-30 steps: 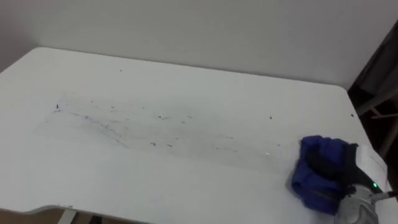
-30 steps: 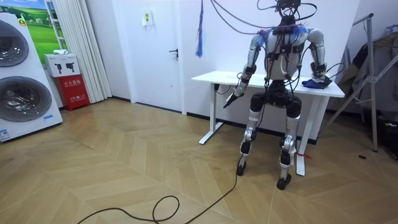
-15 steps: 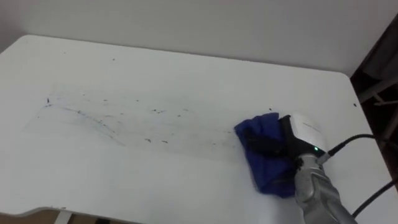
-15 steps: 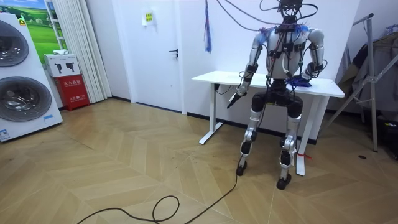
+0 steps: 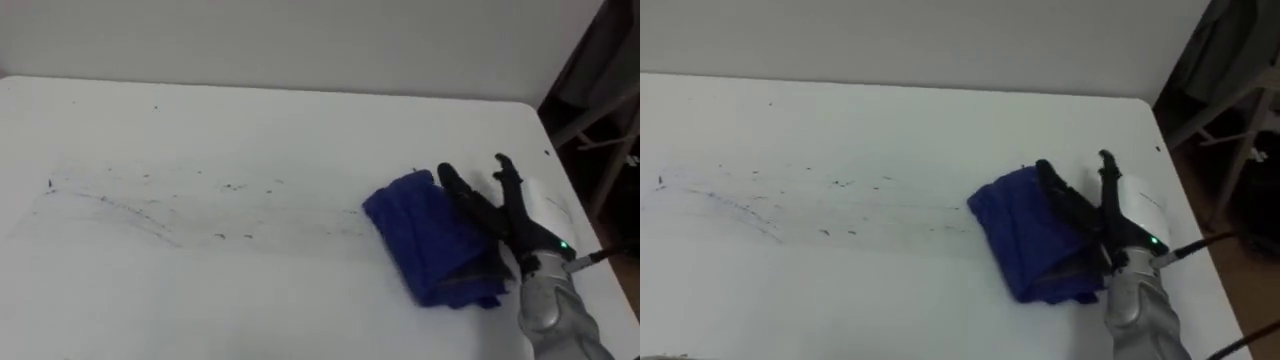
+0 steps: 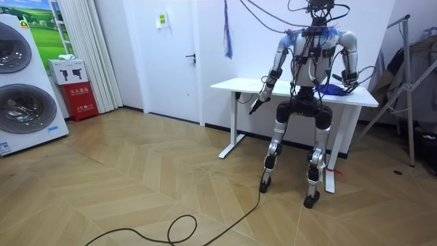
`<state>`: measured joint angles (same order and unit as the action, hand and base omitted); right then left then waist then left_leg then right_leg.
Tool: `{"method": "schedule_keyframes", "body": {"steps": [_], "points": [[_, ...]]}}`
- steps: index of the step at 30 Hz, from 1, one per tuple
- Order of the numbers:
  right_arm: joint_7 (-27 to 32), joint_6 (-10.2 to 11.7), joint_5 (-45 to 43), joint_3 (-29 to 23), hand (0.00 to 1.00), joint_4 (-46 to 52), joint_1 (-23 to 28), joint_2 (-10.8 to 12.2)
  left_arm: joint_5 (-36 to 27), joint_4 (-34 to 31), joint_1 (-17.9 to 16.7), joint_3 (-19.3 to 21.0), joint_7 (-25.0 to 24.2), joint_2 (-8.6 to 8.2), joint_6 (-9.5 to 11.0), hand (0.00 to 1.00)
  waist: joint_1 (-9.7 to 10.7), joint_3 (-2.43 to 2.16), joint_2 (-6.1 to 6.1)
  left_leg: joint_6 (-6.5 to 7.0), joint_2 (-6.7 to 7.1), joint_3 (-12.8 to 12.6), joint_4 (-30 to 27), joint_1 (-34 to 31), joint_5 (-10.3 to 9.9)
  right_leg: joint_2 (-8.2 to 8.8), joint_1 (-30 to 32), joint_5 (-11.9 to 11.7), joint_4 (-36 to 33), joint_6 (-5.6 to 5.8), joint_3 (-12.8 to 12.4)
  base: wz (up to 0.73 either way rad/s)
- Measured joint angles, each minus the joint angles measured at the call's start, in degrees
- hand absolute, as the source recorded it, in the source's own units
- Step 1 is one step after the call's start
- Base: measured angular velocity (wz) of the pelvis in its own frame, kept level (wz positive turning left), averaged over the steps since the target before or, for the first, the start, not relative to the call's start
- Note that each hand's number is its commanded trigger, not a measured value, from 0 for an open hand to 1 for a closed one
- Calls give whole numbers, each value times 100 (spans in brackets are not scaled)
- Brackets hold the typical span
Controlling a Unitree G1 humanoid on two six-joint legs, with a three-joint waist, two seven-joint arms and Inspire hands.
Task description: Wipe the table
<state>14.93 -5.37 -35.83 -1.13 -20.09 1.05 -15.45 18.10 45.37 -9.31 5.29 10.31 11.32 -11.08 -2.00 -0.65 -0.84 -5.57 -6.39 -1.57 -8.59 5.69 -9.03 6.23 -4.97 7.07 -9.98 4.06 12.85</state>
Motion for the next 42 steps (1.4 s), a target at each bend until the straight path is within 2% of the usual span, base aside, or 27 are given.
{"method": "schedule_keyframes", "body": {"steps": [2, 4, 5, 7, 11, 12, 15, 17, 22, 24, 26, 29, 32, 34, 37, 38, 39, 40, 42], "points": [[-13, -28, 126, -269, 0, 133, 23, -54, 0, -52, 0, 148, -39, 18, 26, 0, 98, 5, 0, 1, 0, -43, 2, -1, 1, -1, 46, 5, -25, -2, -54, -15], [36, -32, 401, -498, 0, 167, 19, -214, 0, -52, -2, 159, -126, 103, 31, 0, 111, 12, 21, 3, 0, -141, 14, 14, 0, 4, 105, 16, -82, -3, -137, -20], [100, -33, 505, -684, 0, 167, 20, -307, 1, -60, 0, 206, -193, 153, 49, 0, 164, 29, 47, 4, -1, -176, 20, 35, -1, 5, 110, 16, -82, -3, -160, -15], [197, -35, 601, -1055, 0, 168, 20, -394, 9, -72, -26, 389, -317, 190, 65, 0, 240, 66, 109, 4, -2, -250, 52, 82, -1, 3, 109, 18, -85, 1, -210, -13], [464, -37, 761, -2001, 0, 168, 16, -608, 3, -74, -237, 950, -437, 201, 118, 0, 348, 80, 199, 26, -4, -389, 106, 105, -26, 1, 219, 61, -174, 14, -340, -15], [562, -43, 786, -2211, 0, 167, 21, -668, 7, -74, -315, 1042, -438, 204, 118, 0, 431, 78, 218, 27, -4, -397, 105, 106, -38, 1, 221, 62, -166, 15, -346, -7], [770, -50, 1128, -2647, 0, 153, 30, -755, 9, -99, -534, 1051, -435, 283, 120, 0, 568, 72, 264, 30, -4, -489, 100, 133, -49, 2, 226, 66, -161, 20, -400, -7], [945, -55, 1578, -2857, 0, 40, 30, -810, 9, -127, -625, 1076, -436, 283, 120, 0, 587, 97, 326, 34, -4, -594, 108, 176, -62, 2, 221, 76, -169, 31, -467, -17], [1227, -88, 2435, -3295, 0, -813, 222, -1026, 8, -144, -708, 1383, -465, 343, 118, 0, 686, 64, 391, 47, -5, -624, 98, 174, -109, 3, 212, 94, -163, 41, -472, -1], [1310, -106, 2887, -3541, 0, -1558, 367, -1083, 8, -146, -741, 1566, -477, 365, 119, 0, 691, 29, 431, 51, -5, -636, 95, 187, -128, 3, 201, 98, -159, 46, -480, -2], [1326, -177, 3273, -3636, 0, -2011, 531, -1084, 12, -144, -774, 1694, -481, 374, 112, 0, 689, 32, 414, 51, -5, -647, 95, 191, -134, 2, 201, 98, -160, 46, -492, -2], [1275, -230, 3902, -3634, 0, -2906, 848, -1090, 20, -122, -773, 1721, -481, 414, 34, 0, 704, 27, 377, 50, -9, -644, 95, 184, -148, 1, 198, 100, -142, 49, -485, 0], [1034, -339, 4410, -3622, 0, -3949, 1082, -1079, 13, -50, -779, 1714, -488, 416, -4, 0, 695, -4, 333, 54, -8, -641, 93, 201, -165, 5, 181, 104, -142, 54, -485, 0], [818, -382, 4518, -3581, 0, -4323, 1268, -983, 6, -5, -777, 1714, -498, 426, -17, 0, 683, -7, 274, 54, -7, -645, 89, 220, -169, 7, 177, 128, -177, 55, -485, 0], [424, -492, 4528, -2911, 0, -4678, 1604, -686, 1, 160, -723, 1539, -560, 430, -23, 0, 669, 4, 238, 44, -12, -639, 85, 281, -176, 3, 111, 164, -174, 60, -476, 0], [256, -572, 4472, -2577, 0, -4729, 1666, -517, 20, 304, -675, 1390, -572, 423, -14, 0, 640, 25, 194, 38, -13, -639, 85, 304, -202, 2, 89, 172, -176, 64, -486, -4], [86, -600, 4431, -2172, 0, -4826, 1639, -365, 65, 480, -612, 1248, -573, 387, -4, 0, 622, 24, 197, 44, -13, -619, 61, 288, -234, 3, 88, 170, -174, 65, -491, -4], [-8, -600, 4367, -1990, 0, -4874, 1615, -281, 108, 551, -588, 1189, -573, 360, -2, 0, 622, 23, 202, 46, -12, -617, 37, 278, -240, 4, 85, 166, -172, 67, -491, 0], [-357, -604, 3906, -1470, 0, -4922, 1517, 66, 165, 754, -575, 903, -569, 211, 14, 0, 624, 25, 190, 61, -11, -578, -56, 265, -286, 10, 38, 155, -165, 68, -478, 5]]}}
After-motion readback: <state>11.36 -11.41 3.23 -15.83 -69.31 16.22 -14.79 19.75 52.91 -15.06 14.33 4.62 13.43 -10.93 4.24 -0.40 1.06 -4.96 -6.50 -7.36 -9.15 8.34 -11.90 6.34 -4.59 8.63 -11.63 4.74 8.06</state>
